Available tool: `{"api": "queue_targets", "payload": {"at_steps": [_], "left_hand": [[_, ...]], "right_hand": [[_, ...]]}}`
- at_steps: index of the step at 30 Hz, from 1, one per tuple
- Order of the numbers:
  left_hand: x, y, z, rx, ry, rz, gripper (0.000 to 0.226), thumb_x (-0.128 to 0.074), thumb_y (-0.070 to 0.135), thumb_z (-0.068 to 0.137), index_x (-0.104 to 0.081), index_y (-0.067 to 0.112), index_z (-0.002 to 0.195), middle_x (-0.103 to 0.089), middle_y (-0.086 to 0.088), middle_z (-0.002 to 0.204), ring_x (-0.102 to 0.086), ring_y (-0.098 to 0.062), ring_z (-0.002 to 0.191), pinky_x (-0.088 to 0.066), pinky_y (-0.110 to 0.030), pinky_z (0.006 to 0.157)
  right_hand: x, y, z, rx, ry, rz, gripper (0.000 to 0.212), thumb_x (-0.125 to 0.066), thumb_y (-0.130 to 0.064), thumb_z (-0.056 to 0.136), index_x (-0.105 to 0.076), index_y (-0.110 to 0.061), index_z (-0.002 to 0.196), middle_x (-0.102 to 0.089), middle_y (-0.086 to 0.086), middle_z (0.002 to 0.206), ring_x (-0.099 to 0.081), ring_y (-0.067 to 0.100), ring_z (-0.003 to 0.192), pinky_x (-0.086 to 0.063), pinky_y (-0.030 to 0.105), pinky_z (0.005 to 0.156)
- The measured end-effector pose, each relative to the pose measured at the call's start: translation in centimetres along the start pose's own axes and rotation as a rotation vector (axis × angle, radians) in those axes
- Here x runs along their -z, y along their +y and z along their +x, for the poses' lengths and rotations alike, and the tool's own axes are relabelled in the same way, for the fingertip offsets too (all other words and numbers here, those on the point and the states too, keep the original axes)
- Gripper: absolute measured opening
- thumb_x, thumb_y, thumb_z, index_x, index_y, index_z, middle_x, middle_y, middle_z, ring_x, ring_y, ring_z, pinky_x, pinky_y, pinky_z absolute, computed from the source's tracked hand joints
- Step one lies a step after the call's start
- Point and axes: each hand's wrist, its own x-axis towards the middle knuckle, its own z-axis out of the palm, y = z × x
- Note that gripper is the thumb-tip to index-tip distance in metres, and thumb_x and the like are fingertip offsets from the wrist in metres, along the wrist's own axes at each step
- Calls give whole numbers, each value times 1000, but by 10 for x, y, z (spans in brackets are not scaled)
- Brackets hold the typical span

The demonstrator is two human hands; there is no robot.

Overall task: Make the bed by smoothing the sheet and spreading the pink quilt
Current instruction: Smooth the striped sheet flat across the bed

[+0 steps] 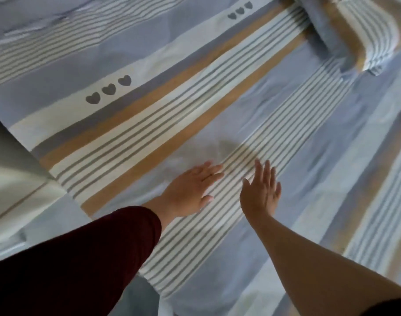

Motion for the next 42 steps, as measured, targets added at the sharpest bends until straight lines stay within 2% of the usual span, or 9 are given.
{"api": "queue_targets", "payload": {"at_steps": [5,9,15,23,30,33,36,40,42], "left_hand": [[-23,-61,23,-237,23,313,54,-22,45,102,-3,34,152,4,13,160,10,-19,148,-3,-44,120],[20,-158,55,-5,175,407,51,-22,45,101,-11,37,151,-9,10,160,-6,-22,148,-19,-48,116],[96,-291,75,259,131,424,52,-22,46,100,-18,37,150,-16,7,159,-12,-26,147,-8,-48,116],[165,-398,102,558,83,221,58,-13,49,99,16,37,148,25,11,156,24,-17,144,11,-47,116],[197,-414,122,824,21,110,91,-24,74,86,15,24,150,23,2,157,17,-20,146,7,-52,116],[203,-401,120,608,262,195,72,-27,54,97,-2,16,153,2,-4,161,0,-26,148,-3,-47,119],[196,-398,109,373,266,223,67,-15,47,96,-16,11,152,-13,-6,159,-11,-26,148,-8,-43,119],[190,-431,93,731,285,132,70,-23,50,99,-5,11,153,-1,-6,161,1,-24,148,-1,-43,119],[189,-448,90,729,266,165,76,-25,58,96,0,15,153,4,-3,161,6,-20,148,2,-39,119]], "right_hand": [[-42,-16,11,-137,45,61,58,-32,-31,102,-7,-32,154,5,-8,162,10,17,149,7,43,120],[-58,-95,46,21,13,36,57,-28,-33,103,-3,-37,154,11,-9,161,15,21,148,11,44,118],[-77,-245,111,195,-17,17,57,-20,-31,103,7,-36,153,19,-9,160,24,23,145,15,46,118],[-67,-353,195,324,-154,-4,58,-21,-35,103,9,-38,152,22,-13,158,27,22,144,14,46,118],[-49,-356,227,418,-270,-70,63,-27,-48,101,10,-42,151,28,-15,155,29,20,143,15,46,118],[-44,-360,232,417,-281,-66,64,-28,-50,100,11,-43,150,29,-15,155,29,21,143,14,47,118],[-42,-362,230,406,-286,-81,65,-28,-51,100,12,-42,150,30,-14,155,29,22,143,12,50,118],[-45,-367,238,403,-249,-93,65,-26,-55,99,15,-46,148,32,-14,154,31,24,142,13,57,115],[-47,-379,247,392,-242,-120,66,-26,-58,97,17,-48,147,33,-16,153,32,26,142,12,65,111]]}}
